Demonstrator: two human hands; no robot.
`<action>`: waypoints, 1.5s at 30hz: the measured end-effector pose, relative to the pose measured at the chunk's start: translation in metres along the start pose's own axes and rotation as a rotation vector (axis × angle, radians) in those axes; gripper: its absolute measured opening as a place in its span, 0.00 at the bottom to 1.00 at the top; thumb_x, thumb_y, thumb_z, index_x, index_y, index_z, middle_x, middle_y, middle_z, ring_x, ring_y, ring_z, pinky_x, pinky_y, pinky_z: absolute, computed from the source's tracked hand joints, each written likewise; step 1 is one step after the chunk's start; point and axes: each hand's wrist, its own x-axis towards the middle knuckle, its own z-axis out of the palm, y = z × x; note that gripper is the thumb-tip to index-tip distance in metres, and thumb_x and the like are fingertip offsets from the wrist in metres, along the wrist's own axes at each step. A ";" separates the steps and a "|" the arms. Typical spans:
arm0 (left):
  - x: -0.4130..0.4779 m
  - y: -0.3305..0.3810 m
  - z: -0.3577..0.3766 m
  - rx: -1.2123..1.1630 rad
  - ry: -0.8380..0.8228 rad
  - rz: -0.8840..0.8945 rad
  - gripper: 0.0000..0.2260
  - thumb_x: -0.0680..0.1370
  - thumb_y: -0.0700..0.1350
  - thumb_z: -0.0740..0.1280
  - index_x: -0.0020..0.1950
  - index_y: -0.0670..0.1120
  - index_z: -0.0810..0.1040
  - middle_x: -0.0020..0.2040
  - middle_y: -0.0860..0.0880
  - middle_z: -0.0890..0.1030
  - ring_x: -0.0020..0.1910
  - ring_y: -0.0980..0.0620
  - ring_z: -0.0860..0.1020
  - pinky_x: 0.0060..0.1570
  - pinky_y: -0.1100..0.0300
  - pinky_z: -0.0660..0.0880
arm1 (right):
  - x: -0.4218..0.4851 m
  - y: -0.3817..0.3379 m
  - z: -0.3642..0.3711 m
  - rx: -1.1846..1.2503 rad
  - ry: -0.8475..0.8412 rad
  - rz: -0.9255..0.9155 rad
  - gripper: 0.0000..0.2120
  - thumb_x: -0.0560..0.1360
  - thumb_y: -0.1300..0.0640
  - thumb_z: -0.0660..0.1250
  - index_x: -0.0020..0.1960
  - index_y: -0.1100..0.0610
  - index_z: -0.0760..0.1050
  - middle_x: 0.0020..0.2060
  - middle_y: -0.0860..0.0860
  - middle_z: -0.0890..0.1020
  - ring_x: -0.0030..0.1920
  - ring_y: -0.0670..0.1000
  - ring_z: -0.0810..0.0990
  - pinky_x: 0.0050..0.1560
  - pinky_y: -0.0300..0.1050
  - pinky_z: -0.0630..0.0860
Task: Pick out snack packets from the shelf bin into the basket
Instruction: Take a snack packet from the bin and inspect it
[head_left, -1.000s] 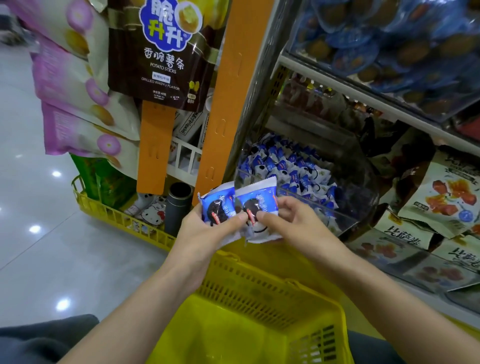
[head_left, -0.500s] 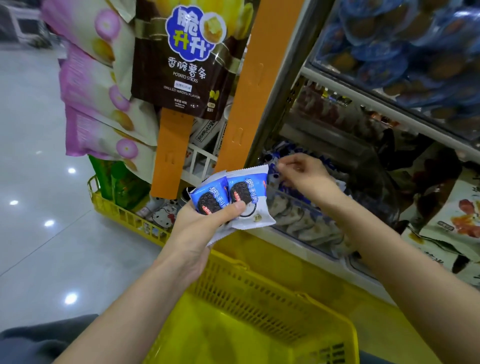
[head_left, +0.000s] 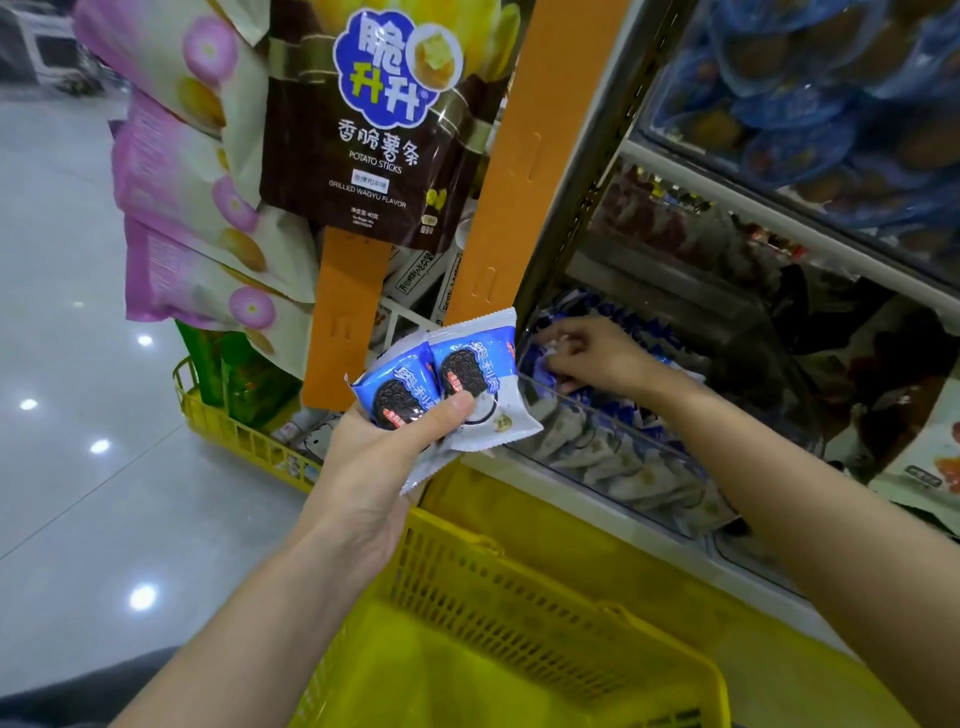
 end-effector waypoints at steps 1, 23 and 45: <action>0.000 -0.001 0.001 -0.003 0.002 0.000 0.34 0.57 0.46 0.76 0.63 0.44 0.75 0.48 0.46 0.84 0.45 0.49 0.84 0.37 0.61 0.78 | -0.005 0.004 -0.003 -0.093 -0.036 -0.063 0.11 0.75 0.64 0.64 0.56 0.59 0.77 0.35 0.51 0.77 0.32 0.45 0.78 0.34 0.29 0.76; -0.003 -0.003 0.013 -0.094 0.132 -0.281 0.09 0.77 0.43 0.63 0.54 0.40 0.76 0.48 0.43 0.82 0.47 0.45 0.80 0.51 0.50 0.77 | -0.094 -0.053 -0.016 0.288 0.082 0.060 0.09 0.75 0.55 0.66 0.48 0.62 0.77 0.38 0.58 0.76 0.33 0.46 0.74 0.31 0.31 0.73; 0.000 -0.011 0.012 0.290 0.120 -0.241 0.08 0.78 0.49 0.62 0.53 0.49 0.77 0.48 0.49 0.82 0.49 0.53 0.79 0.53 0.55 0.73 | -0.017 -0.028 0.017 -0.176 -0.020 0.122 0.13 0.72 0.53 0.71 0.50 0.62 0.77 0.46 0.57 0.80 0.49 0.56 0.79 0.56 0.53 0.77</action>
